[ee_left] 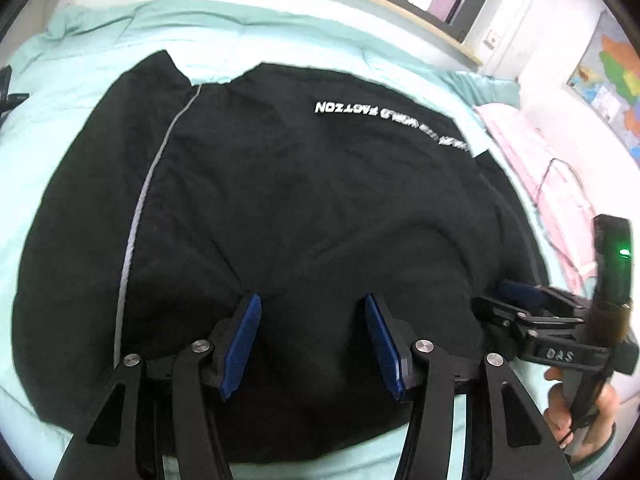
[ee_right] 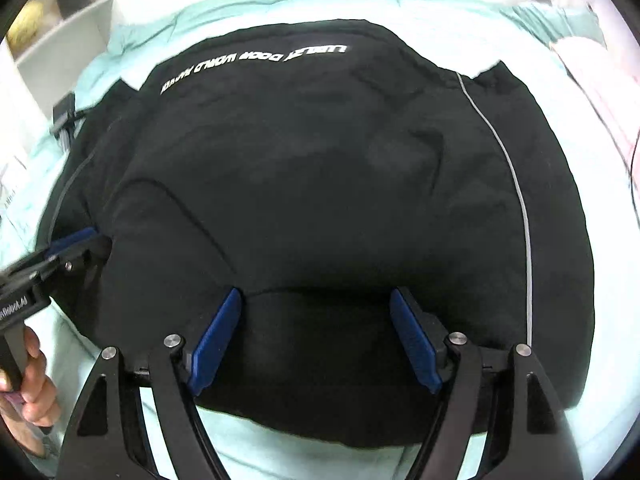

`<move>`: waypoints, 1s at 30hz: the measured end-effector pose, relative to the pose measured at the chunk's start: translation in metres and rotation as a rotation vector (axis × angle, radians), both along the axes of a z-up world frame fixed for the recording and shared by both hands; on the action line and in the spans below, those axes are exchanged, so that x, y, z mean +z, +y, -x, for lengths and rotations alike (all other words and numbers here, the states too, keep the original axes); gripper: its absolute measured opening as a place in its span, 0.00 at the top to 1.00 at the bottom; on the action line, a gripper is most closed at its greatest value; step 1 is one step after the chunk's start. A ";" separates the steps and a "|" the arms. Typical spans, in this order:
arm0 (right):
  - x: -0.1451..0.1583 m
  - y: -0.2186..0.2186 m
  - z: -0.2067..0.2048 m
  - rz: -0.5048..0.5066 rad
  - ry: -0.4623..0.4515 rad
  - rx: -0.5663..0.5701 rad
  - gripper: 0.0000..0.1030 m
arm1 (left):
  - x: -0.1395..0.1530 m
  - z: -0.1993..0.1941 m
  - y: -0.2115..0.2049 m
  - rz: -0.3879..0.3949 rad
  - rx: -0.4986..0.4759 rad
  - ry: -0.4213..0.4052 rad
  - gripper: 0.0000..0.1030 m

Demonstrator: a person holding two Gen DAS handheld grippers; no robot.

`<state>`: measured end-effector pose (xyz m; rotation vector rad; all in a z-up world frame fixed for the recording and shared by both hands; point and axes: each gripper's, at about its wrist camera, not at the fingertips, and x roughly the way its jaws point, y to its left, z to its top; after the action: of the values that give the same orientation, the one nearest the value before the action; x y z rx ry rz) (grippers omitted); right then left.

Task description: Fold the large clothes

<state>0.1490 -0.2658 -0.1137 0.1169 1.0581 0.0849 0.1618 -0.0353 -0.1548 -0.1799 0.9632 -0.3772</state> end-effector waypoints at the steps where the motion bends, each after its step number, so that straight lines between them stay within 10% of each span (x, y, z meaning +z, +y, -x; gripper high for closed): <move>1: 0.003 -0.004 0.003 -0.019 0.026 -0.017 0.23 | 0.007 0.005 0.005 0.014 0.006 -0.007 0.45; 7: 0.035 -0.031 0.019 -0.123 0.086 -0.059 0.23 | 0.071 0.014 0.064 0.049 0.087 -0.145 0.45; 14: 0.092 -0.105 0.026 -0.055 -0.115 -0.175 0.21 | 0.095 -0.018 0.134 -0.045 0.182 -0.160 0.37; 30: -0.003 -0.227 -0.048 -0.412 -0.043 -0.233 0.20 | -0.046 -0.131 0.169 0.472 0.068 0.298 0.37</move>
<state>0.1971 -0.4925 -0.1170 0.6066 0.9658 0.0928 0.2932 0.1337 -0.2005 -0.7120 1.1458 -0.5211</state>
